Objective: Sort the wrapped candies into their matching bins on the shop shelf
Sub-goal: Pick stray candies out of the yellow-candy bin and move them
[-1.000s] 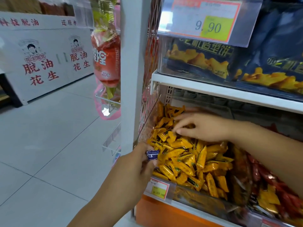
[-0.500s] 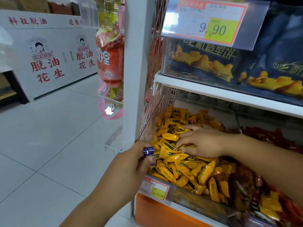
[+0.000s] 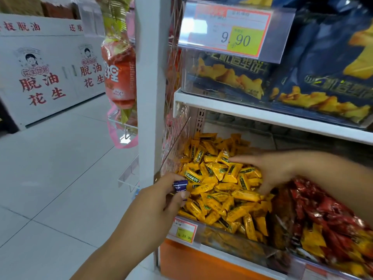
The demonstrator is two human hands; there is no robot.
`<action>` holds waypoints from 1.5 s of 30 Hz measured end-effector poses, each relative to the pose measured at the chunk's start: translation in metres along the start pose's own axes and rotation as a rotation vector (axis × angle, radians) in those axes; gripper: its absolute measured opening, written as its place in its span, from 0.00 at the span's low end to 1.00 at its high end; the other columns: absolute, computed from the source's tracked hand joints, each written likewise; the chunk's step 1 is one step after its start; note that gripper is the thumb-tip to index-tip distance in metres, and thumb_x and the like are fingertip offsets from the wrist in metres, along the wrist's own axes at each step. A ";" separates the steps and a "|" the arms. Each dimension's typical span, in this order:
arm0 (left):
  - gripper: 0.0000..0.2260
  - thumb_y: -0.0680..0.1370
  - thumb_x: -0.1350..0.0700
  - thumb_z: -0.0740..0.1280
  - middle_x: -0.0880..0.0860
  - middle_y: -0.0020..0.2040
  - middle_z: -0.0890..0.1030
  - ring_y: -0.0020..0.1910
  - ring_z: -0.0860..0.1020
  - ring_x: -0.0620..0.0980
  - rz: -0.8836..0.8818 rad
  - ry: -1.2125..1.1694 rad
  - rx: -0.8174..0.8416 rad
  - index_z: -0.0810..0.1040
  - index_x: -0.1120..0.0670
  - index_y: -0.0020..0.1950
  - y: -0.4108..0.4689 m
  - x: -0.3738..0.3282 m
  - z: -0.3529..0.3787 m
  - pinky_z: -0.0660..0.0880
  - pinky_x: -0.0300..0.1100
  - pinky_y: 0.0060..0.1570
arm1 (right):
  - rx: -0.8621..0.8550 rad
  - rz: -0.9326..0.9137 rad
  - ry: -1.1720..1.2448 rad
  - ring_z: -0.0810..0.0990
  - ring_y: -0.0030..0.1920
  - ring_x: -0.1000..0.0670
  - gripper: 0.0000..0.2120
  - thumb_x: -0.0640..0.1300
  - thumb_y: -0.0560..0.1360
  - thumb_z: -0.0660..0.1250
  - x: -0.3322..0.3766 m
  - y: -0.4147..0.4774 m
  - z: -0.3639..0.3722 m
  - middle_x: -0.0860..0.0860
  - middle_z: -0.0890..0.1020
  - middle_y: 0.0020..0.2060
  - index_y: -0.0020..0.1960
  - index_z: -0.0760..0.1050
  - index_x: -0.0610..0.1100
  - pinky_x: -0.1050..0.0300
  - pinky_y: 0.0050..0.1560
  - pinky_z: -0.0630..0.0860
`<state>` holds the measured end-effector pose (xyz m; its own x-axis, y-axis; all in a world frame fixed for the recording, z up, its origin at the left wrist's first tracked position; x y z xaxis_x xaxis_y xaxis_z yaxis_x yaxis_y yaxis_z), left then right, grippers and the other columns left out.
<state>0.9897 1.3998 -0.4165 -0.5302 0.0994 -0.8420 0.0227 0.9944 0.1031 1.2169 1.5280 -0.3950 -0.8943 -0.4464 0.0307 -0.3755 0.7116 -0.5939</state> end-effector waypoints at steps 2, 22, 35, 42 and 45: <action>0.07 0.80 0.51 0.63 0.40 0.45 0.83 0.46 0.82 0.40 0.018 -0.010 -0.010 0.73 0.38 0.52 0.002 -0.003 0.002 0.79 0.51 0.51 | -0.014 0.010 -0.038 0.74 0.49 0.57 0.48 0.43 0.72 0.73 0.009 0.023 0.002 0.48 0.49 0.78 0.74 0.44 0.71 0.76 0.41 0.70; 0.05 0.79 0.47 0.62 0.47 0.42 0.82 0.42 0.82 0.53 0.092 0.051 -0.015 0.71 0.37 0.53 0.008 -0.017 0.017 0.77 0.58 0.46 | -0.057 -0.005 0.094 0.69 0.68 0.47 0.38 0.45 0.70 0.76 -0.016 0.003 -0.024 0.49 0.70 0.69 0.74 0.61 0.56 0.56 0.64 0.68; 0.06 0.79 0.47 0.62 0.45 0.42 0.82 0.43 0.82 0.48 0.050 0.065 -0.001 0.70 0.34 0.52 0.009 -0.007 0.013 0.78 0.53 0.44 | -0.038 0.033 0.204 0.61 0.73 0.45 0.45 0.41 0.68 0.77 0.007 0.043 0.008 0.48 0.58 0.76 0.75 0.56 0.61 0.58 0.62 0.66; 0.07 0.79 0.48 0.63 0.43 0.42 0.83 0.43 0.82 0.47 0.045 0.055 -0.017 0.71 0.35 0.52 0.012 -0.005 0.010 0.79 0.51 0.46 | -0.214 -0.046 0.117 0.71 0.63 0.50 0.24 0.41 0.76 0.69 0.020 0.008 -0.046 0.48 0.70 0.70 0.70 0.69 0.51 0.61 0.57 0.68; 0.06 0.78 0.47 0.63 0.44 0.42 0.83 0.43 0.82 0.48 0.053 0.046 -0.033 0.71 0.36 0.53 0.014 -0.010 0.012 0.78 0.53 0.47 | -0.501 -0.240 0.234 0.74 0.47 0.64 0.13 0.46 0.80 0.64 0.053 0.010 -0.059 0.53 0.79 0.56 0.63 0.76 0.48 0.70 0.44 0.68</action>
<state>1.0055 1.4132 -0.4135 -0.5671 0.1489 -0.8101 0.0235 0.9860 0.1648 1.1508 1.5437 -0.3520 -0.7791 -0.5349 0.3269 -0.5912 0.8004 -0.0991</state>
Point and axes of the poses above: each hand's wrist, its own y-axis towards the middle knuckle, its own z-axis out of the palm, x = y × z, the point moved 6 cm from there along y, towards the middle knuckle
